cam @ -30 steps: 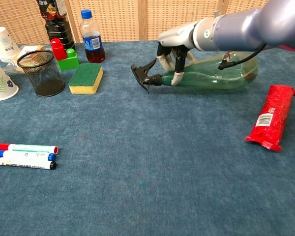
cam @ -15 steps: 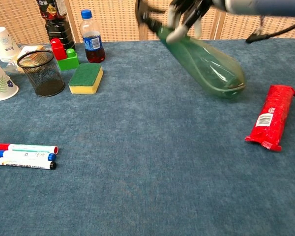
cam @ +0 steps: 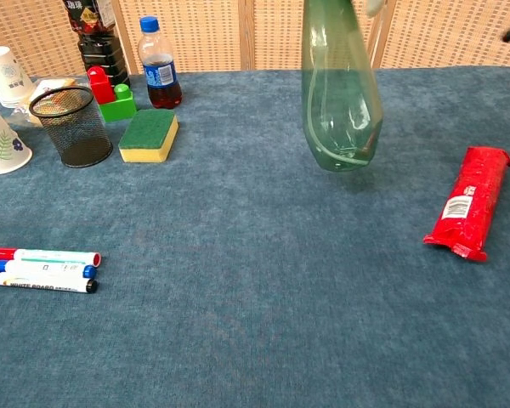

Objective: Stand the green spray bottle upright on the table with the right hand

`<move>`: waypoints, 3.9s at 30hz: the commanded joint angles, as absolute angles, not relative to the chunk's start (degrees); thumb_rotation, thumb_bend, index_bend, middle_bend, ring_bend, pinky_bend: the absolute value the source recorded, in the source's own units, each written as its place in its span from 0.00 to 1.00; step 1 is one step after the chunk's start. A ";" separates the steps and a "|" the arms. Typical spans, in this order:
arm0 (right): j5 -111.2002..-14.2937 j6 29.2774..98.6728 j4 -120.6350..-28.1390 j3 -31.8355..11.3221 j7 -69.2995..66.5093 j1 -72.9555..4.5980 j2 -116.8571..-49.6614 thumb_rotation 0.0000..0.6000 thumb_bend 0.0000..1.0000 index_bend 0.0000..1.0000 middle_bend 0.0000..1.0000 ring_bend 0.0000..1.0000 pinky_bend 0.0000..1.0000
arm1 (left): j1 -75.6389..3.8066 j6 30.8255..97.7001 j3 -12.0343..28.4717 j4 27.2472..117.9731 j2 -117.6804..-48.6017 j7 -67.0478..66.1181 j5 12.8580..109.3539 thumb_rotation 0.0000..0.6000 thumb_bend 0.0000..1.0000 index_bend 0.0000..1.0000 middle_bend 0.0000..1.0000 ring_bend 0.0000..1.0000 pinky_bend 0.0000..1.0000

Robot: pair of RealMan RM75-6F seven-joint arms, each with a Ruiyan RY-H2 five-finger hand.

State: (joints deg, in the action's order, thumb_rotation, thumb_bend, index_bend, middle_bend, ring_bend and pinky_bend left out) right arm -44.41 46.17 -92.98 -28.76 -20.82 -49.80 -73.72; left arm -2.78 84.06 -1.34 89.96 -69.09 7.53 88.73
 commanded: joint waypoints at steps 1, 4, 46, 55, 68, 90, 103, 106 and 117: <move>-48.42 48.58 -95.90 -30.50 -26.22 -45.54 -72.64 1.00 0.24 0.66 0.62 0.52 0.64 | -2.90 84.03 -1.29 90.42 -68.84 7.06 88.76 1.00 0.30 0.26 0.20 0.14 0.18; -51.43 49.58 -95.78 -30.52 -29.32 -43.79 -73.15 1.00 0.24 0.66 0.62 0.52 0.64 | -3.05 84.10 -1.26 91.06 -68.59 6.39 89.02 1.00 0.30 0.26 0.20 0.14 0.18; -75.41 67.91 -72.39 -20.56 -38.08 -38.20 -90.86 1.00 0.23 0.63 0.59 0.48 0.60 | -3.50 84.42 -1.71 93.96 -66.45 3.52 90.19 1.00 0.30 0.25 0.20 0.14 0.17; -76.40 68.01 -71.88 -19.73 -38.91 -37.55 -90.47 1.00 0.21 0.58 0.54 0.42 0.56 | -3.46 84.75 -1.72 94.22 -66.29 3.33 90.41 1.00 0.30 0.25 0.20 0.14 0.16; -77.80 68.52 -72.78 -19.08 -39.25 -36.93 -89.28 1.00 0.20 0.49 0.48 0.38 0.53 | -3.61 84.86 -1.71 94.10 -66.39 3.44 90.70 1.00 0.30 0.25 0.20 0.14 0.15; -79.24 69.40 -74.98 -18.23 -38.65 -36.30 -87.92 1.00 0.22 0.44 0.45 0.36 0.50 | -3.78 85.01 -1.77 93.92 -66.48 3.70 91.03 1.00 0.30 0.25 0.20 0.14 0.15; -79.16 69.09 -74.88 -18.05 -38.91 -36.11 -87.46 1.00 0.22 0.43 0.45 0.36 0.50 | -3.83 85.09 -1.83 94.08 -66.47 3.58 91.20 1.00 0.30 0.25 0.20 0.14 0.15; -79.22 69.10 -74.98 -17.87 -38.77 -35.95 -87.26 1.00 0.22 0.43 0.45 0.35 0.49 | -3.86 85.06 -1.85 94.13 -66.49 3.50 91.23 1.00 0.30 0.25 0.20 0.14 0.15; -79.23 68.96 -75.60 -17.58 -38.66 -35.50 -86.35 1.00 0.23 0.43 0.45 0.35 0.48 | -3.98 84.98 -1.88 94.30 -66.54 3.25 91.34 1.00 0.30 0.25 0.20 0.14 0.15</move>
